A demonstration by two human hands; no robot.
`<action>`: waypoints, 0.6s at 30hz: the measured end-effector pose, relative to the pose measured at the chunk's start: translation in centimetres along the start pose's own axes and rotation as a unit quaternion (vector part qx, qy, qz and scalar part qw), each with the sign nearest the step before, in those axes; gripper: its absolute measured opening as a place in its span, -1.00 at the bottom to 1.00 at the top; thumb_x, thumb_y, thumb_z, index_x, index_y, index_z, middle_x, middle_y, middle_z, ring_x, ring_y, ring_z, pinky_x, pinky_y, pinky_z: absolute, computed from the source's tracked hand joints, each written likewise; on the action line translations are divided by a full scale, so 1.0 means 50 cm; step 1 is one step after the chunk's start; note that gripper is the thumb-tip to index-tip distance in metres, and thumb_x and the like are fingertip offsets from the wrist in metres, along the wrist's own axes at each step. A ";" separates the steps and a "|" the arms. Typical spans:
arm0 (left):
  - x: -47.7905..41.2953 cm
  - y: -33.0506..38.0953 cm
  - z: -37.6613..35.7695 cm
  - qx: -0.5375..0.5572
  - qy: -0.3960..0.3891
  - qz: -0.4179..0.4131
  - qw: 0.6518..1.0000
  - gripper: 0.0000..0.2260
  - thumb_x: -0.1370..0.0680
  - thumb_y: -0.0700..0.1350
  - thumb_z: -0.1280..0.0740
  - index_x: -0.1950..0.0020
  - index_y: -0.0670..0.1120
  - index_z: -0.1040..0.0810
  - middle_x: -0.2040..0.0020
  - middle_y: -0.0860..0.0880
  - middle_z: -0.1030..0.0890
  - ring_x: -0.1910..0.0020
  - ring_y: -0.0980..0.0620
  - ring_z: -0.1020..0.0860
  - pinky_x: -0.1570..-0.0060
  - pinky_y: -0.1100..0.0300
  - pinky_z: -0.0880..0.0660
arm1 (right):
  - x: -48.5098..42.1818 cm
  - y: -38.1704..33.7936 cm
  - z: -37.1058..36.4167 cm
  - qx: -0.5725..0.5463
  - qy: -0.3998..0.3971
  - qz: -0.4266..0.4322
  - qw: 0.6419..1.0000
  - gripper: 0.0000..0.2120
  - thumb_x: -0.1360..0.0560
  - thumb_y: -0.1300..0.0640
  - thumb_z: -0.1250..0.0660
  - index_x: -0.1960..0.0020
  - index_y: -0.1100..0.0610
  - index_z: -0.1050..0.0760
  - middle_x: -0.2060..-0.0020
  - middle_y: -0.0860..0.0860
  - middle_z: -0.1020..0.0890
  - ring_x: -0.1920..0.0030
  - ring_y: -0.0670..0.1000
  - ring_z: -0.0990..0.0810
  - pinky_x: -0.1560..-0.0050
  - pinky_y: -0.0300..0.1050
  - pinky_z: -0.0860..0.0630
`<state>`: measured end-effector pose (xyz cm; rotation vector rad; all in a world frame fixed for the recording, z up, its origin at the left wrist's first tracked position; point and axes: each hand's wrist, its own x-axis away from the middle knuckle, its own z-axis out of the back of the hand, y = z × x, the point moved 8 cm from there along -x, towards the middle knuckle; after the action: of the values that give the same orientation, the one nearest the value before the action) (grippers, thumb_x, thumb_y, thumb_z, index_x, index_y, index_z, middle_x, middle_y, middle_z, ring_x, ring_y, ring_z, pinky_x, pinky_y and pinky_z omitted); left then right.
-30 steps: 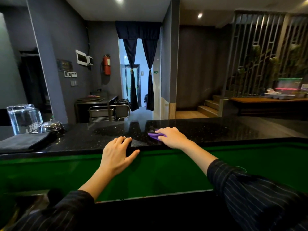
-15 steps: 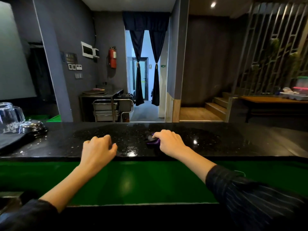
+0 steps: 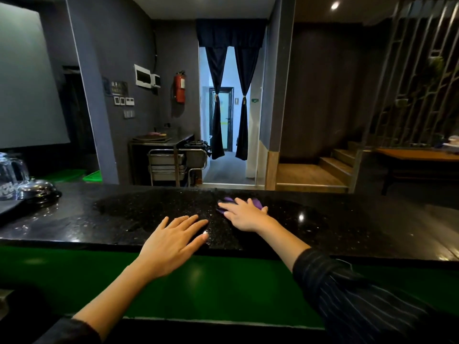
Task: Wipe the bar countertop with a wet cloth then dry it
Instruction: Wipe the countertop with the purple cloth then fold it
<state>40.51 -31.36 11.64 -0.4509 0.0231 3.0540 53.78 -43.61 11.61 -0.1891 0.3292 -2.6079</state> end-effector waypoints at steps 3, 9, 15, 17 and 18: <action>-0.003 0.003 0.000 0.009 0.005 -0.005 1.000 -0.10 -0.26 0.45 0.53 -0.50 0.23 -0.05 -0.54 0.14 -0.13 -0.52 0.12 -0.07 -0.48 -0.03 -0.02 | -0.053 -0.010 0.011 0.032 0.007 -0.027 0.999 -0.56 -0.66 -0.06 0.05 -0.52 -0.26 -0.06 -0.58 0.07 -0.02 -0.56 0.27 0.09 -0.42 0.47 0.13; 0.006 0.003 0.018 0.063 -0.015 -0.055 0.996 -0.21 -0.38 0.43 0.30 -0.50 0.13 -0.16 -0.53 0.08 -0.18 -0.51 0.11 -0.07 -0.49 -0.02 -0.07 | -0.113 -0.147 -0.016 -0.002 0.004 0.093 0.996 -0.56 -0.65 0.10 -0.05 -0.51 -0.14 -0.22 -0.55 0.06 -0.20 -0.54 0.15 -0.14 -0.52 0.18 -0.03; 0.076 -0.184 0.072 0.038 0.029 -0.047 0.998 -0.29 -0.44 0.44 0.20 -0.50 0.14 -0.17 -0.53 0.12 -0.14 -0.52 0.15 0.02 -0.48 0.00 0.15 | -0.160 -0.097 -0.011 -0.024 0.023 0.039 0.999 -0.57 -0.64 0.02 -0.05 -0.50 -0.19 -0.22 -0.53 0.04 -0.24 -0.51 0.14 -0.23 -0.49 0.18 -0.14; 0.104 -0.226 0.048 -0.003 0.014 -0.018 1.000 -0.27 -0.43 0.44 0.28 -0.51 0.17 -0.12 -0.54 0.09 -0.15 -0.53 0.10 -0.03 -0.47 0.00 0.15 | -0.176 -0.106 -0.014 0.012 0.023 -0.002 1.000 -0.56 -0.65 -0.01 0.00 -0.52 -0.18 -0.15 -0.55 0.07 -0.17 -0.53 0.18 -0.16 -0.50 0.22 -0.08; 0.112 -0.230 0.037 -0.014 0.017 -0.013 1.000 -0.28 -0.44 0.43 0.31 -0.51 0.17 -0.11 -0.53 0.07 -0.18 -0.52 0.07 -0.09 -0.47 0.00 0.11 | -0.185 -0.120 -0.017 0.022 0.017 -0.014 1.000 -0.56 -0.66 -0.01 0.02 -0.53 -0.19 -0.12 -0.56 0.07 -0.14 -0.53 0.20 -0.12 -0.49 0.25 -0.04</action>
<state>35.27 -19.55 11.73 -0.5019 -0.0232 3.0248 58.84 -33.79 11.72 -0.1355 0.2829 -2.6451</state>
